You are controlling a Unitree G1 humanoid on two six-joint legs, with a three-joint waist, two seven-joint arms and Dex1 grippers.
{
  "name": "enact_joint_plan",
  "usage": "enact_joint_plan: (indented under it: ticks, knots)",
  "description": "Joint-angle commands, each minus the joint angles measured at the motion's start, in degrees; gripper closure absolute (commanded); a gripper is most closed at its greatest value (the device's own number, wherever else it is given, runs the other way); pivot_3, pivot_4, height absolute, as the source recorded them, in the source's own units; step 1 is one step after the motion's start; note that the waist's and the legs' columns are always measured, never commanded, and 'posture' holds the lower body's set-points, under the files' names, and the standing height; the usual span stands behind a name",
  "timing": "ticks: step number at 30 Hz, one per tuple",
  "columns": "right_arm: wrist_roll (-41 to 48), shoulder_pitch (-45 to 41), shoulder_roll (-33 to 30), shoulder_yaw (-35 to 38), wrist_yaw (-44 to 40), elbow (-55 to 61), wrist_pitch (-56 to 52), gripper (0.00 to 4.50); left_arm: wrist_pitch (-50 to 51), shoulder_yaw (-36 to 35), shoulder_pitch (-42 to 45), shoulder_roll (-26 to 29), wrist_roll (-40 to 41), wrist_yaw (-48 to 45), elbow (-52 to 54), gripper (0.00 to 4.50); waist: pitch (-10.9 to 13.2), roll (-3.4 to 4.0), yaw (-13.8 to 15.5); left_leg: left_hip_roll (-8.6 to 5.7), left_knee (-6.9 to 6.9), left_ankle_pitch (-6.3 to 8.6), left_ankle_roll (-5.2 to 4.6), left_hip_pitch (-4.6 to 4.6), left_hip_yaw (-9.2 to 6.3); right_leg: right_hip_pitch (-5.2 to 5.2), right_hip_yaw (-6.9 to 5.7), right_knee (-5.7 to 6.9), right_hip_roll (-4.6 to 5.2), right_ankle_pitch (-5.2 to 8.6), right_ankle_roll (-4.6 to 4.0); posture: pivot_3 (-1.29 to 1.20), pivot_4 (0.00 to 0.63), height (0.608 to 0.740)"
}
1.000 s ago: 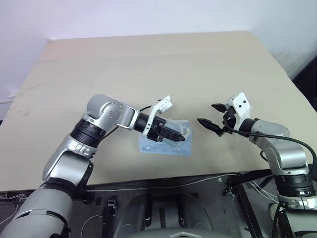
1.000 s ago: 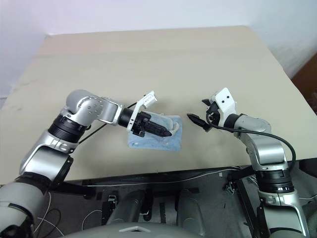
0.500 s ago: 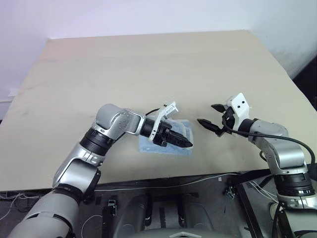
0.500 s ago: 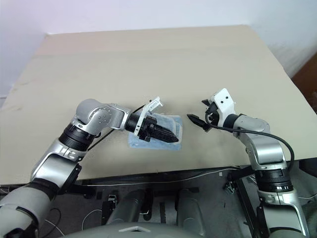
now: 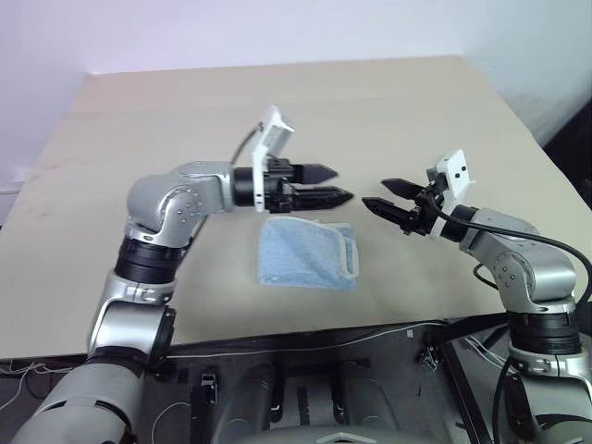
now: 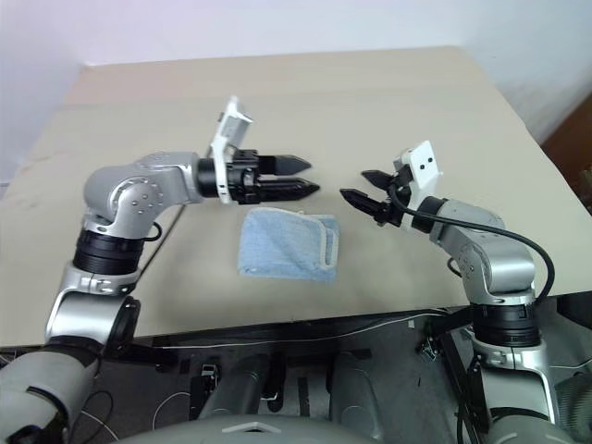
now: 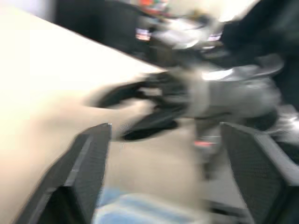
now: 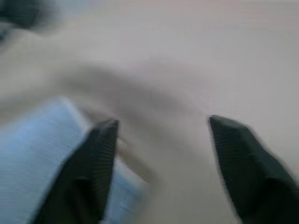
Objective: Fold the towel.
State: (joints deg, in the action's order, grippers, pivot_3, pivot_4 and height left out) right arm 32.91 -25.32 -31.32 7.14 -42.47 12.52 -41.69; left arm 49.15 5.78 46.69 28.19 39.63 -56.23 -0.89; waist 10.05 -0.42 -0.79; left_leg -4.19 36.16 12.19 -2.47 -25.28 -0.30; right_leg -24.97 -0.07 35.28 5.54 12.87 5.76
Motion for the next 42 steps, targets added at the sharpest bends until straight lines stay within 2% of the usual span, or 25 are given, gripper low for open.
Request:
enact_joint_plan:
  ticks: [1, 4, 6, 8, 11, 15, 20, 27, 31, 34, 40, 42]
  knots:
    - [3.9, -0.54, 1.59, -0.11, 1.17, 4.58, -2.87, 2.69, -2.2, -0.24, -4.13, 2.77, -0.19, -4.58, 4.42, 1.98, 0.0, 0.0, 0.16, 0.0, 0.0, 0.0, 0.0, 0.0, 0.0, -0.01, 0.0, 0.0, 0.0, 0.0, 0.0, 0.0, 0.15, 0.74]
    - [5.16, 0.1, 3.87, -1.46, 2.76, 6.29, -4.33, 3.74, -8.21, 1.45, -9.77, 5.49, -4.82, -6.24, 7.0, 3.01, 0.0, -0.01, 0.47, -0.01, 0.06, 0.01, 0.0, -0.03, -0.03, 0.02, -0.02, -0.02, 0.04, 0.0, -0.02, 0.0, 0.15, 0.74]
    - [5.44, 1.05, 5.02, -3.06, 3.39, 7.36, -5.06, 4.47, -10.59, 0.55, -12.45, 4.95, -5.15, -5.87, 8.08, 3.75, 0.0, -0.01, 0.53, -0.03, 0.07, 0.06, 0.05, -0.03, -0.02, 0.04, -0.01, -0.04, 0.06, 0.0, -0.05, 0.0, 0.15, 0.74]
    - [5.89, 1.56, 5.83, -4.13, 3.74, 7.73, -5.72, 4.5, -11.14, 0.07, -13.91, 3.71, -4.84, -4.72, 8.82, 4.45, 0.0, -0.01, 0.7, -0.03, 0.07, 0.09, 0.09, -0.03, -0.03, 0.04, -0.01, -0.04, 0.06, 0.0, -0.05, 0.0, 0.15, 0.74]
    - [3.87, 1.89, 6.02, -7.08, 3.81, 6.95, -5.22, 4.5, -14.55, 2.74, -15.32, 2.98, -8.78, -3.95, 8.79, 4.48, -0.01, -0.01, 0.96, -0.02, 0.07, 0.08, 0.08, -0.03, -0.03, 0.01, -0.01, -0.01, 0.05, 0.0, -0.05, 0.0, 0.15, 0.74]
    - [-4.92, 2.95, 2.52, -15.23, 3.03, 5.53, -1.13, 4.5, -17.41, 6.41, -16.55, 1.1, -13.18, -3.0, 6.13, 4.48, -0.02, 0.0, 1.22, -0.02, 0.07, 0.03, 0.01, -0.02, -0.02, 0.01, -0.01, 0.01, 0.04, 0.0, -0.05, 0.0, 0.15, 0.74]
    - [-8.44, 2.37, 5.68, -15.27, 6.54, 0.13, 1.71, 4.5, -19.73, 8.5, -20.45, -0.99, -15.88, -2.97, 2.56, 4.48, -0.02, 0.0, 1.24, -0.02, 0.1, 0.0, -0.01, -0.01, -0.01, 0.0, -0.02, 0.07, 0.02, 0.0, -0.04, 0.0, 0.15, 0.74]
    - [-11.56, 6.1, 3.24, -18.13, 1.85, -1.94, 4.16, 4.5, -23.87, 11.26, -23.76, -3.02, -21.04, -1.76, -1.81, 4.48, -0.04, 0.0, 1.5, -0.02, 0.16, 0.0, -0.01, 0.01, -0.02, 0.05, -0.03, 0.11, 0.02, 0.0, -0.04, 0.0, 0.15, 0.74]
    - [-12.7, 5.08, 2.95, -17.85, 0.04, -5.88, 5.9, 4.5, -24.06, 9.95, -22.95, -4.16, -20.3, -2.15, -1.74, 4.48, -0.06, 0.01, 1.49, -0.02, 0.2, 0.03, 0.01, 0.34, -0.02, 0.43, -0.05, 0.07, 0.03, 0.01, -0.07, 0.0, 0.15, 0.74]
    - [-13.12, 3.5, 3.28, -17.59, -1.24, -8.72, 7.61, 3.95, -23.8, 8.99, -22.61, -3.97, -20.31, -2.09, -1.67, 4.5, -0.06, 0.01, 1.47, 0.0, 0.14, 0.11, 0.1, 0.77, -0.02, 0.83, -0.04, 0.02, 0.04, 0.12, -0.24, 0.0, 0.15, 0.74]
    - [-11.54, 0.33, 4.64, -15.66, -3.21, -11.5, 8.92, 2.05, -18.22, 5.4, -23.91, -2.82, -15.14, -3.27, 3.36, 4.5, -0.06, 0.0, 1.33, 0.02, 0.13, 0.06, 0.02, 0.82, -0.02, 0.83, -0.04, 0.06, 0.02, 0.05, -0.12, 0.0, 0.15, 0.74]
    - [-11.66, -0.13, 4.22, -15.75, -4.21, -11.83, 9.11, 1.3, -16.52, 4.45, -24.52, -2.3, -13.35, -3.57, 5.63, 3.9, -0.06, 0.01, 1.31, 0.02, 0.12, 0.05, 0.02, 0.82, -0.02, 0.81, -0.04, 0.06, 0.02, 0.03, -0.08, 0.0, 0.15, 0.74]
